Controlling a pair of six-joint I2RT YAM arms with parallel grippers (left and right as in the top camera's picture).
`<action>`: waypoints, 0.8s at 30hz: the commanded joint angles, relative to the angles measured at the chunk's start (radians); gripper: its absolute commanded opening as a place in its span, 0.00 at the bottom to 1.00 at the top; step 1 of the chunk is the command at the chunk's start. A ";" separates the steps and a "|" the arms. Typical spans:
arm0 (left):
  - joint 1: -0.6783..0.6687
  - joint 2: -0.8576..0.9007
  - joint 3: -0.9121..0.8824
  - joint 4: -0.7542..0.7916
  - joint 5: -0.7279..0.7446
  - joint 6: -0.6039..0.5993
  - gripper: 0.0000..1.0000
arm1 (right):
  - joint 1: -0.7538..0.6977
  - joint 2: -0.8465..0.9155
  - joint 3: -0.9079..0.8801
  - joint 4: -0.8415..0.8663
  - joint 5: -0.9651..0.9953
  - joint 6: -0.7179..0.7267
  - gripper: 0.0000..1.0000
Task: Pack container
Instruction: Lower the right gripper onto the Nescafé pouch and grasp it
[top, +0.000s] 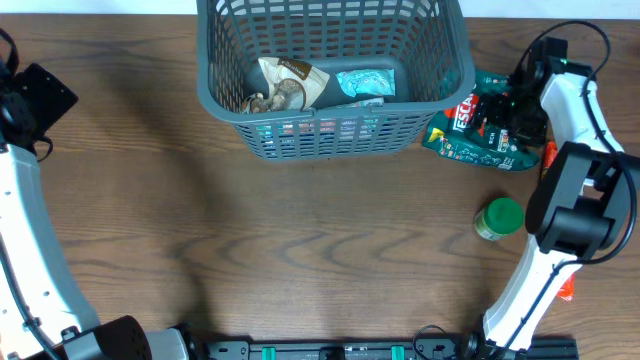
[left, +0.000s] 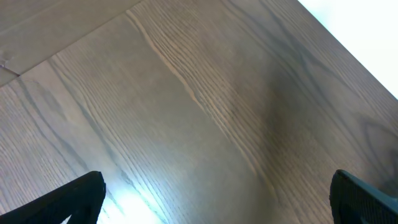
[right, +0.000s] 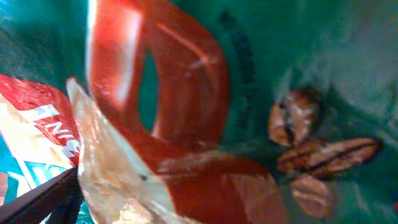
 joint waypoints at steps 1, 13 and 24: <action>0.004 -0.001 -0.003 -0.003 -0.012 -0.006 0.99 | 0.012 0.079 -0.084 -0.015 0.035 -0.006 0.89; 0.004 -0.001 -0.003 -0.003 -0.012 -0.006 0.98 | 0.012 0.079 -0.085 -0.042 0.039 -0.092 0.01; 0.004 -0.001 -0.003 -0.003 -0.012 -0.006 0.99 | 0.012 0.078 -0.077 -0.067 0.069 -0.038 0.01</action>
